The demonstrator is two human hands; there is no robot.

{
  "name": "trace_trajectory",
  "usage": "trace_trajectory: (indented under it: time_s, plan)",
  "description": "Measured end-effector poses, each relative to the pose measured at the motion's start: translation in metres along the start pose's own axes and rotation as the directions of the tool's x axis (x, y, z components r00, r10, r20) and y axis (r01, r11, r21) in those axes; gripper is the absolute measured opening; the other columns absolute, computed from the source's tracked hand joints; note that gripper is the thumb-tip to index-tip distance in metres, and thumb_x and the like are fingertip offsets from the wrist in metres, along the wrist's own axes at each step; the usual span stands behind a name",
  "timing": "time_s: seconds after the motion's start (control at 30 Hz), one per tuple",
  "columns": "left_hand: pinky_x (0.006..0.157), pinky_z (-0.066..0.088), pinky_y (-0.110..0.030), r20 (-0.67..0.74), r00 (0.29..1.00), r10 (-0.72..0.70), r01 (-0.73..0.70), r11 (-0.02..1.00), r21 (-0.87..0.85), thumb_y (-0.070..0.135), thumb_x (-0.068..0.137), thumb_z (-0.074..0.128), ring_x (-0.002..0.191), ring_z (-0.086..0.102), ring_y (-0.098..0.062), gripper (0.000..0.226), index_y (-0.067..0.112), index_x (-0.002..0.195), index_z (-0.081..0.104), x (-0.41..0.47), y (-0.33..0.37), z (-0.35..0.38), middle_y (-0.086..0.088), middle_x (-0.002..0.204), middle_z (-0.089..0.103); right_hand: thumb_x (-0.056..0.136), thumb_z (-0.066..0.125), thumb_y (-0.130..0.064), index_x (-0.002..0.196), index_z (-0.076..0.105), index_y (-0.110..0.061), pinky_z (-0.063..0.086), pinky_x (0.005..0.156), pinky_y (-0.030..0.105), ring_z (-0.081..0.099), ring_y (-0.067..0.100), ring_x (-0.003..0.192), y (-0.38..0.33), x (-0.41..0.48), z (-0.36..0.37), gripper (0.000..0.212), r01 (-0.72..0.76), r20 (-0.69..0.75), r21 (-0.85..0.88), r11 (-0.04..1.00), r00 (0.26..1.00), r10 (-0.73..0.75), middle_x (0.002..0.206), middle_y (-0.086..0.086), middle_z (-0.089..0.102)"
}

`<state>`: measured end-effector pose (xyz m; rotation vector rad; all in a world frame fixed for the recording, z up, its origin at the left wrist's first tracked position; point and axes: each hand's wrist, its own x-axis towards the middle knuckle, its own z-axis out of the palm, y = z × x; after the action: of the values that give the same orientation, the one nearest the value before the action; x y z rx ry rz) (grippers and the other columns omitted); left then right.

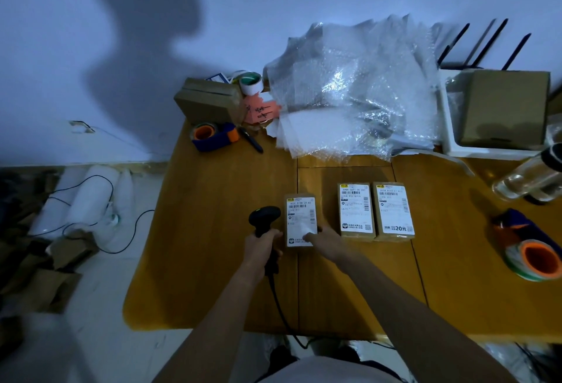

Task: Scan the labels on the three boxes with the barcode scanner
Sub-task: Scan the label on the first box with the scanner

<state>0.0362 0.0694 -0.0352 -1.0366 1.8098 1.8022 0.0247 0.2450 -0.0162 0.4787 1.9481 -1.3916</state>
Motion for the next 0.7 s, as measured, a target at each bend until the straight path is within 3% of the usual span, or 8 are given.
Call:
trace_trajectory:
  time_s: [0.2, 0.33, 0.4, 0.53, 0.7]
  plan:
    - [0.053, 0.051, -0.030, -0.032, 0.999, 0.015, -0.016, 1.000, -0.017, 0.022, 0.089, 0.075, 0.051, 0.060, -0.020, 0.028, 0.005, 0.111, 0.070, 0.002, 0.009, -0.001, -0.014, 0.072, 0.068, 0.101, 0.062, -0.022, 0.151, 0.039, -0.006, 0.047, 0.081, 0.030, 0.059, 0.029, 0.128, 0.004, 0.002, -0.003, 0.058, 0.012, -0.071, 0.087, 0.996, 0.997, -0.006, 0.145, 0.013, 0.059]
    - [0.049, 0.050, -0.028, -0.063, 0.997, 0.037, -0.037, 0.999, -0.001, 0.020, 0.087, 0.079, 0.053, 0.060, -0.019, 0.031, 0.003, 0.110, 0.066, 0.001, 0.012, -0.001, -0.013, 0.075, 0.067, 0.096, 0.069, -0.024, 0.150, 0.038, -0.006, 0.050, 0.066, 0.025, 0.066, 0.016, 0.097, 0.003, -0.002, -0.008, 0.064, 0.035, -0.062, 0.143, 0.989, 0.998, -0.027, 0.134, 0.012, 0.063]
    - [0.050, 0.051, -0.028, -0.063, 0.998, 0.031, -0.033, 0.999, -0.020, 0.019, 0.086, 0.080, 0.055, 0.061, -0.019, 0.033, 0.004, 0.111, 0.065, -0.001, 0.013, -0.001, -0.012, 0.077, 0.068, 0.094, 0.073, -0.026, 0.151, 0.035, -0.005, 0.052, 0.067, 0.026, 0.063, 0.009, 0.089, 0.002, -0.004, -0.011, 0.072, 0.039, -0.048, 0.164, 0.986, 0.998, -0.032, 0.126, 0.008, 0.063]
    - [0.054, 0.052, -0.030, -0.010, 1.000, 0.021, -0.022, 0.997, -0.078, 0.017, 0.084, 0.083, 0.058, 0.060, -0.018, 0.032, 0.002, 0.109, 0.070, -0.006, 0.019, 0.004, -0.009, 0.077, 0.069, 0.091, 0.076, -0.029, 0.154, 0.033, -0.004, 0.053, 0.072, 0.026, 0.063, 0.010, 0.090, -0.001, -0.009, -0.014, 0.080, 0.068, -0.031, 0.222, 0.973, 0.998, -0.063, 0.114, 0.001, 0.059]
    - [0.055, 0.054, -0.029, 0.086, 0.996, 0.029, -0.023, 0.998, -0.065, 0.024, 0.083, 0.085, 0.056, 0.061, -0.017, 0.035, 0.002, 0.107, 0.073, -0.013, 0.026, 0.013, -0.007, 0.075, 0.072, 0.087, 0.079, -0.014, 0.151, 0.039, -0.002, 0.058, 0.088, 0.032, 0.070, 0.021, 0.103, -0.001, -0.010, -0.026, 0.076, 0.095, -0.010, 0.330, 0.939, 0.995, -0.097, 0.123, 0.007, 0.066]
